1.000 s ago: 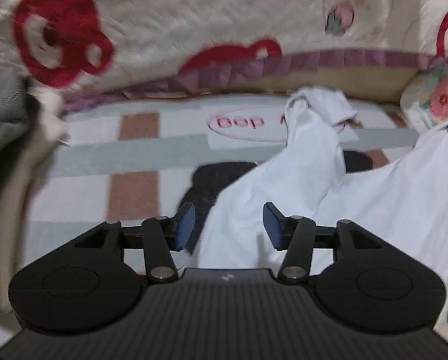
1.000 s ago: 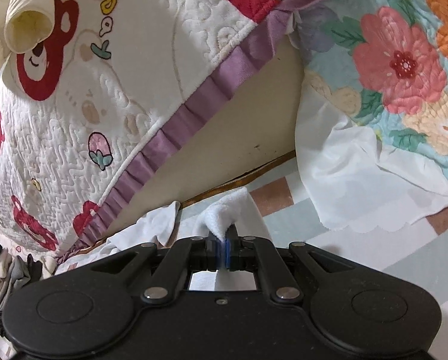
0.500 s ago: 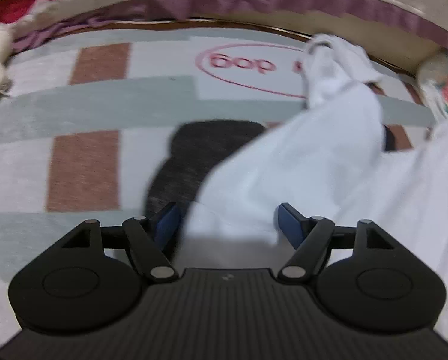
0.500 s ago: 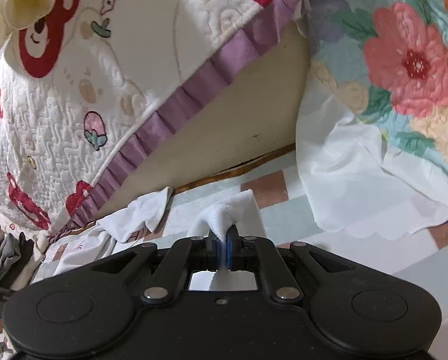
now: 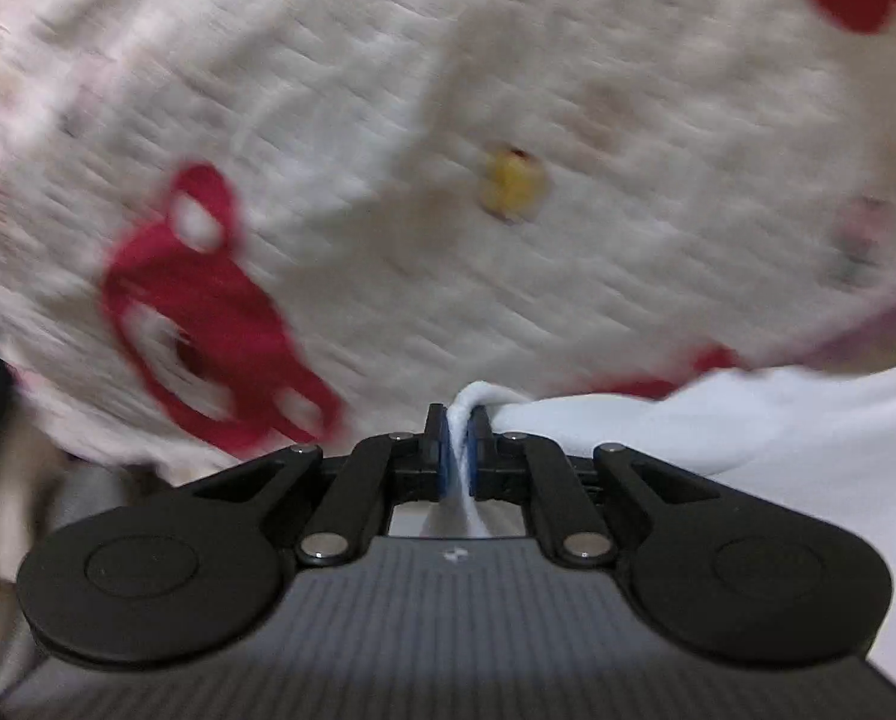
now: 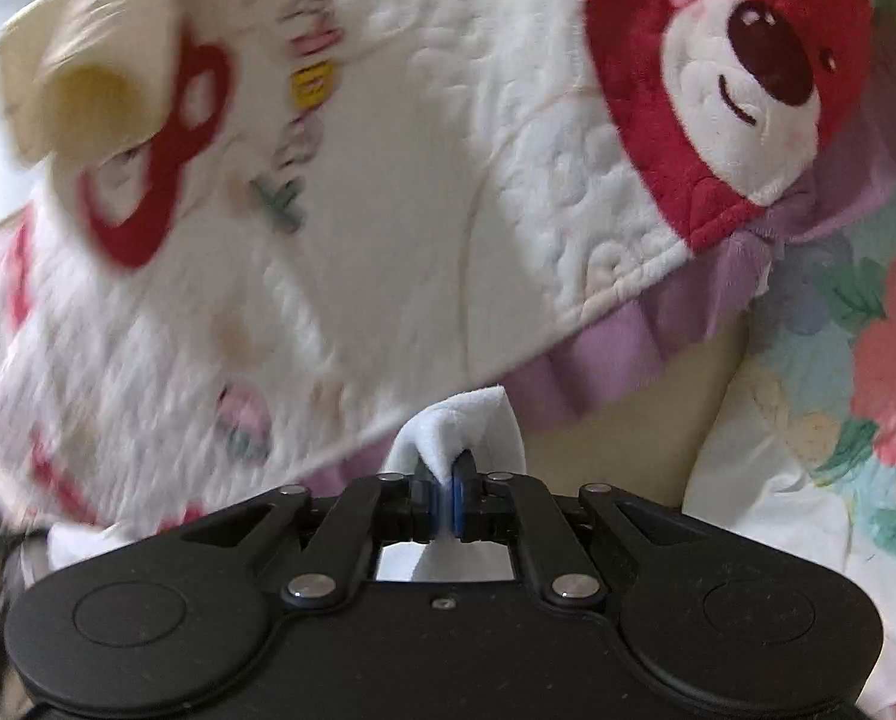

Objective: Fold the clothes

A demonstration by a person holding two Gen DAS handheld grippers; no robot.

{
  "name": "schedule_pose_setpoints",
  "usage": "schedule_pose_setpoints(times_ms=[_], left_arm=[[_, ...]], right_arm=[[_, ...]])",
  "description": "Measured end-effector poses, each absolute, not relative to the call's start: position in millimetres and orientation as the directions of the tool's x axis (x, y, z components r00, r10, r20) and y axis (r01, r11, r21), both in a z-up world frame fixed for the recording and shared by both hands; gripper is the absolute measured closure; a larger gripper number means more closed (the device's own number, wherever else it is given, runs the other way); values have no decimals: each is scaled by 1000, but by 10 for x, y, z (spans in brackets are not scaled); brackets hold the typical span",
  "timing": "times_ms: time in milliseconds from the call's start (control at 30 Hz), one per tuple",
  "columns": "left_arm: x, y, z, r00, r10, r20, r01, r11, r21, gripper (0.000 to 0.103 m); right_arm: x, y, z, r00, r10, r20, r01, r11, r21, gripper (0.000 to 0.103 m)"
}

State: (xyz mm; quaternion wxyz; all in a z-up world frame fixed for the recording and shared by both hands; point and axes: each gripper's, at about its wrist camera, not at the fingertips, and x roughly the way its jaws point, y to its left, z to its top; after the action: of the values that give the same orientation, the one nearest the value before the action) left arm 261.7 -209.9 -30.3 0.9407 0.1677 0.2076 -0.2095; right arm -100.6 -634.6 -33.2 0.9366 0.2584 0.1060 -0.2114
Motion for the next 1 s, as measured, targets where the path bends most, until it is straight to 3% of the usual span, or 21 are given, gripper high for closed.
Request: schedule_pose_setpoints(times_ms=[67, 133, 200, 233, 300, 467, 533, 767, 900, 1000], left_arm=[[2651, -2231, -538, 834, -254, -489, 418, 871, 260, 85], [2599, -2183, -712, 790, -258, -557, 431, 879, 204, 79], [2435, -2075, -825, 725, -319, -611, 499, 854, 147, 61], [2308, -2013, -873, 694, -337, -636, 537, 831, 147, 58], [2053, -1797, -914, 642, -351, -682, 594, 789, 154, 57], [1427, -1190, -980, 504, -377, -777, 700, 705, 112, 53], [1192, -962, -937, 480, -367, -797, 716, 689, 114, 49], [632, -56, -728, 443, -347, -827, 681, 730, 58, 42], [562, 432, -704, 396, -337, -854, 569, 820, -59, 41], [650, 620, -691, 341, -421, -840, 426, 866, -261, 41]], right_arm=[[-845, -6326, -411, 849, -400, -344, 522, 734, 434, 71], [-714, -6284, -523, 805, -447, -390, 587, 701, 406, 69], [-777, -6180, -647, 777, -464, -424, 616, 697, 366, 68], [-811, -6128, -709, 763, -472, -441, 630, 696, 345, 68], [-1018, -6014, -826, 748, -463, -475, 635, 708, 310, 67], [-1910, -5749, -1045, 725, -419, -547, 661, 648, 380, 63], [-2323, -5620, -1098, 714, -405, -571, 676, 612, 411, 56], [-3270, -5030, -1460, 669, -345, -658, 727, 489, 483, 55], [-3363, -4742, -1655, 651, -315, -691, 738, 479, 476, 55], [-3299, -4678, -1678, 627, -298, -720, 749, 485, 451, 55]])
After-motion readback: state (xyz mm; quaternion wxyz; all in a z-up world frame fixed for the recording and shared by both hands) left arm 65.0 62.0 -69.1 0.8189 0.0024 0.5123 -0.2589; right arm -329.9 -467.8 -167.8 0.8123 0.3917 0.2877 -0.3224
